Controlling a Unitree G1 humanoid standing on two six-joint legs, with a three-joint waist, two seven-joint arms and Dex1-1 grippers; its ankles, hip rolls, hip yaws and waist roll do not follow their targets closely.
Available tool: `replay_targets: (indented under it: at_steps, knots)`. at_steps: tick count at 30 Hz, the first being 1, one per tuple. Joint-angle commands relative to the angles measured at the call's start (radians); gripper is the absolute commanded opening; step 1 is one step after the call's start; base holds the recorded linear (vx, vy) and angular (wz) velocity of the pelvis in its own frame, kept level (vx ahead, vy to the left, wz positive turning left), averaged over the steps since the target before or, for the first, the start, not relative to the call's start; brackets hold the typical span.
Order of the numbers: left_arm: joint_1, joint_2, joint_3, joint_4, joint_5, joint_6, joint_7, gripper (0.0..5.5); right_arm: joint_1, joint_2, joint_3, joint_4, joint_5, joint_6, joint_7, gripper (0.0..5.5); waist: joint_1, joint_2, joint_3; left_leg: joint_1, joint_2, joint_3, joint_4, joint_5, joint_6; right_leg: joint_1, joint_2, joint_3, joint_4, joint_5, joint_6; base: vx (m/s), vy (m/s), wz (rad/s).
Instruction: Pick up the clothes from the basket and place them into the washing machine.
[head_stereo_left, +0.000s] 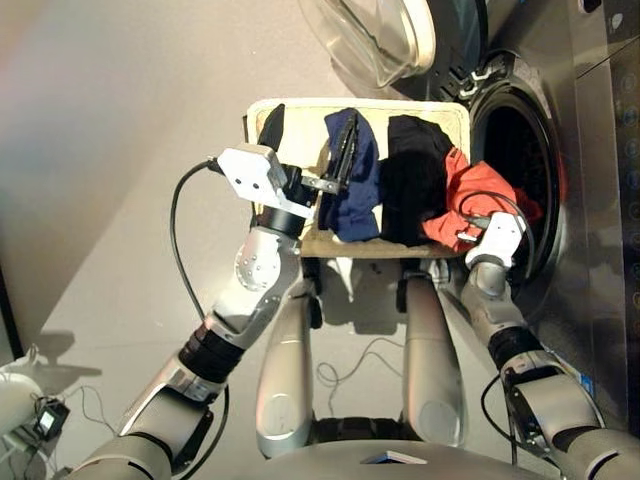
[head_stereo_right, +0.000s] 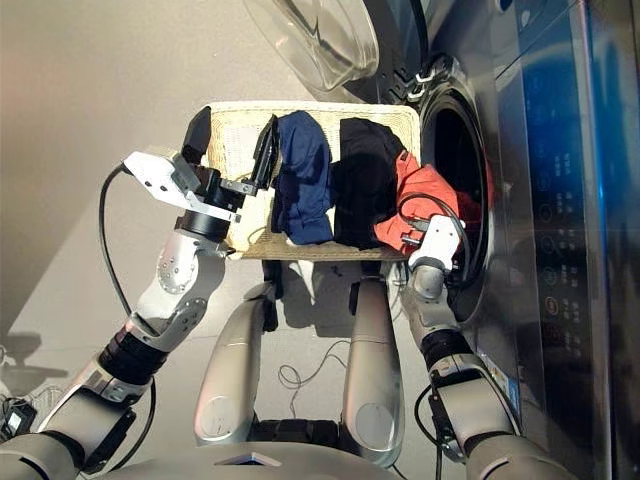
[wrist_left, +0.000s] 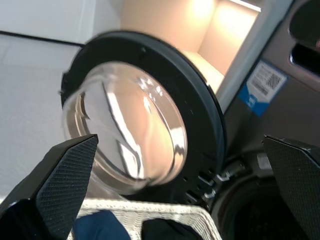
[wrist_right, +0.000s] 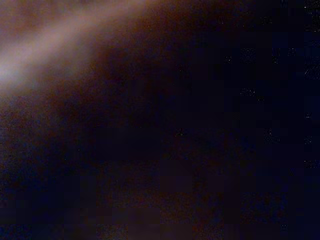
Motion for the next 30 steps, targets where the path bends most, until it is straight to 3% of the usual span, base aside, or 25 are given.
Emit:
replay_targets:
  at_steps: [1,7,13,20,25,30]
  knots:
    - [-0.034,-0.003,0.007,-0.076,0.057,-0.075,0.015,5.5,-0.06,-0.099,-0.059,0.004,0.05,-0.089,-0.073,0.0,0.028,0.037,-0.012,-0.082,-0.042,0.01,0.22,-0.151,0.05,0.037,0.031,0.013,-0.037,-0.03,0.03,0.0,0.0,0.0]
    - [-0.049,0.018,0.002,-0.092,0.072,-0.072,0.03,5.5,-0.152,-0.218,-0.143,0.071,0.117,-0.116,-0.136,0.0,0.041,0.062,-0.012,-0.166,-0.043,0.007,0.268,-0.163,0.048,-0.053,0.03,0.017,0.017,-0.043,0.028,0.0,0.0,0.0]
    - [-0.067,0.026,0.006,-0.098,0.084,-0.07,0.055,5.5,-0.204,-0.307,-0.194,0.085,0.19,-0.145,-0.175,0.0,0.042,0.069,-0.012,-0.216,-0.042,0.012,0.298,-0.174,0.05,-0.111,0.031,0.027,0.05,-0.05,0.026,0.0,0.0,0.0]
    - [-0.085,0.036,0.022,-0.097,0.095,-0.073,0.077,5.5,-0.242,-0.4,-0.229,0.047,0.227,-0.18,-0.211,0.0,0.028,0.062,-0.012,-0.247,-0.037,0.017,0.325,-0.186,0.048,-0.144,0.035,0.033,0.073,-0.055,0.024,0.0,0.0,0.0]
    - [-0.092,0.052,0.032,-0.106,0.083,-0.075,0.096,5.5,-0.298,-0.436,-0.323,0.036,0.332,-0.282,-0.299,0.0,0.019,0.058,-0.012,-0.244,-0.037,0.019,0.326,-0.192,0.045,-0.147,0.037,0.037,0.077,-0.06,0.024,0.0,0.0,0.0]
    - [-0.106,0.062,0.032,-0.11,0.077,-0.075,0.108,5.5,-0.321,-0.452,-0.344,0.064,0.399,-0.288,-0.302,0.0,0.018,0.054,-0.012,-0.247,-0.039,0.021,0.33,-0.19,0.047,-0.15,0.038,0.038,0.081,-0.056,0.023,0.0,0.0,0.0]
